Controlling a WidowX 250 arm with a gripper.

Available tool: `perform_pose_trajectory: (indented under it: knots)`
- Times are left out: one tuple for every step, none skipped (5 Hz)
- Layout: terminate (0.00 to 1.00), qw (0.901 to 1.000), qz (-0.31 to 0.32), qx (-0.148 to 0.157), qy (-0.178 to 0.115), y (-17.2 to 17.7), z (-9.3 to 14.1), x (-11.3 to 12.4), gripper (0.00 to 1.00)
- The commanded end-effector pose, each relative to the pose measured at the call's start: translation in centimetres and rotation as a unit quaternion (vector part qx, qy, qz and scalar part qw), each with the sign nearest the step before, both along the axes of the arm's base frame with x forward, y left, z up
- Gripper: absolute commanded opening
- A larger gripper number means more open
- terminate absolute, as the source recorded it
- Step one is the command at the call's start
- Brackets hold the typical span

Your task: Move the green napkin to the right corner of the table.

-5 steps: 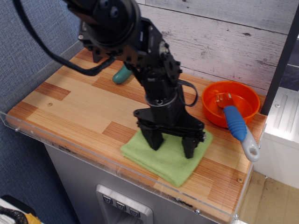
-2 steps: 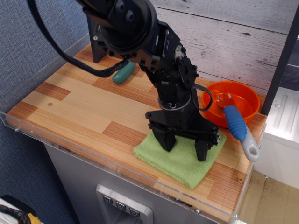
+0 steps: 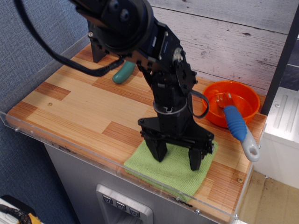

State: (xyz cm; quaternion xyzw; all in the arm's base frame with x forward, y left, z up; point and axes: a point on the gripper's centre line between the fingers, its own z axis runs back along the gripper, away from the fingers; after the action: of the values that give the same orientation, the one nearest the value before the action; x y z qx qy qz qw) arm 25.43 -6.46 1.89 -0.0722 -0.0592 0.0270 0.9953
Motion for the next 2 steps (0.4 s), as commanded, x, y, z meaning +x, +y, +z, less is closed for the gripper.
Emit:
perform_pose_trajectory:
  knots:
    - [0.0, 0.9986, 0.008, -0.01, -0.052, 0.3, 3.8, 0.9, 1.0]
    - [0.0, 0.9975, 0.029, -0.001, -0.064, 1.4, 5.8, 0.6, 1.0]
